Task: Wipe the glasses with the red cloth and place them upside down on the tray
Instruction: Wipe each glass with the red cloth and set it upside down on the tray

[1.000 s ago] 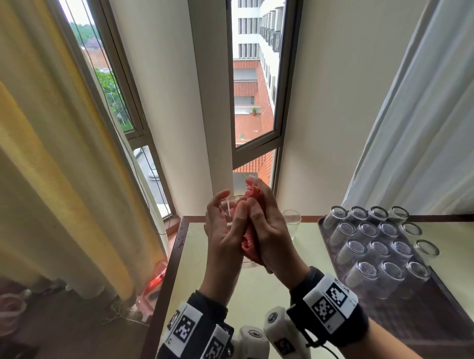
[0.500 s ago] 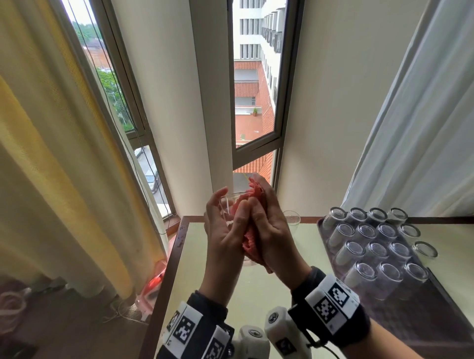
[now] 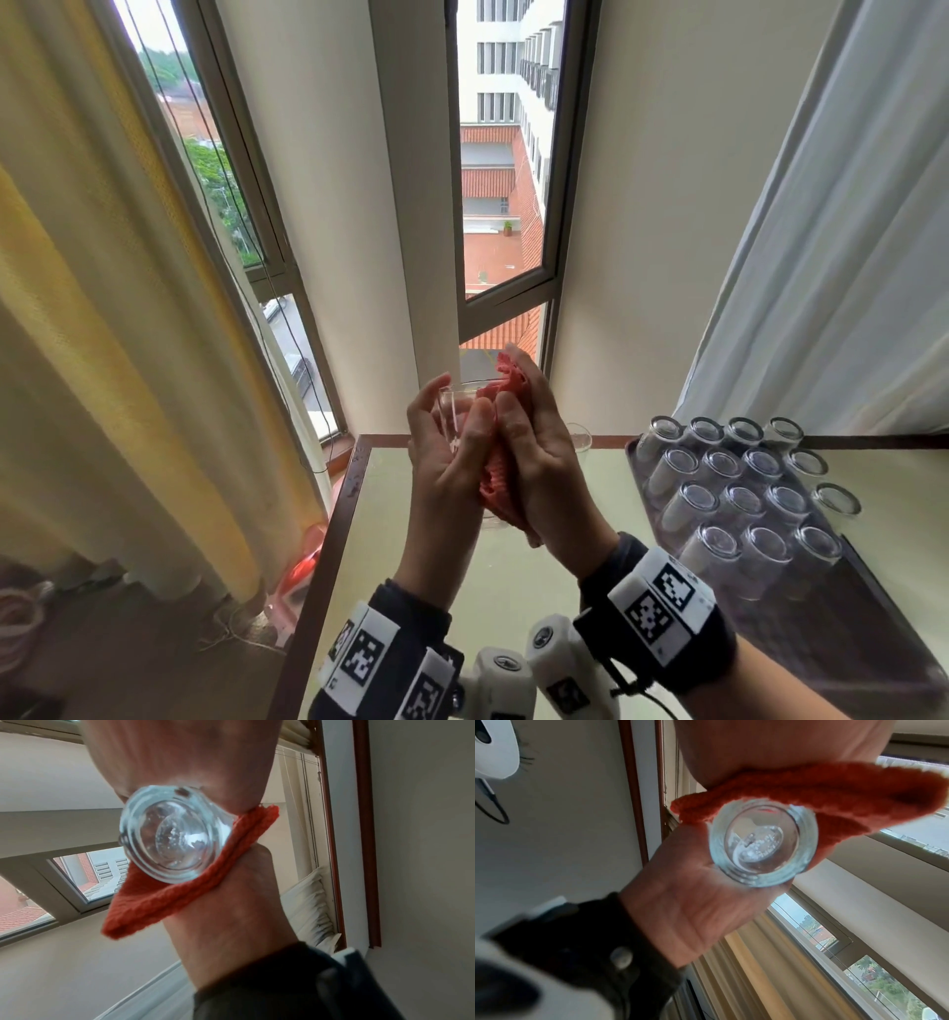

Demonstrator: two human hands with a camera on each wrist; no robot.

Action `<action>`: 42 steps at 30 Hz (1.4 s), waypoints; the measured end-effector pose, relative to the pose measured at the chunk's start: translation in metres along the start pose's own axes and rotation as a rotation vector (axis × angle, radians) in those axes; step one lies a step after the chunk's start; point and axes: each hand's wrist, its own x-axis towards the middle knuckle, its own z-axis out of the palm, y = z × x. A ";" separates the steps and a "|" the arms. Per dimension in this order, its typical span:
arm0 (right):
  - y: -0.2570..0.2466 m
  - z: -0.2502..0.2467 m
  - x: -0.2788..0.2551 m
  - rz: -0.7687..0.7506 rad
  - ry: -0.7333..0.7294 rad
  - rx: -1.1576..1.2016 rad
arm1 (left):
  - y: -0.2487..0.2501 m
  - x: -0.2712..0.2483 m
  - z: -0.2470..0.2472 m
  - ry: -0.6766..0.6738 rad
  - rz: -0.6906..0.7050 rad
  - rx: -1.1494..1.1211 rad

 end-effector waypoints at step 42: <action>-0.001 -0.007 -0.010 -0.087 0.038 -0.160 | 0.004 -0.009 0.006 -0.004 -0.015 0.012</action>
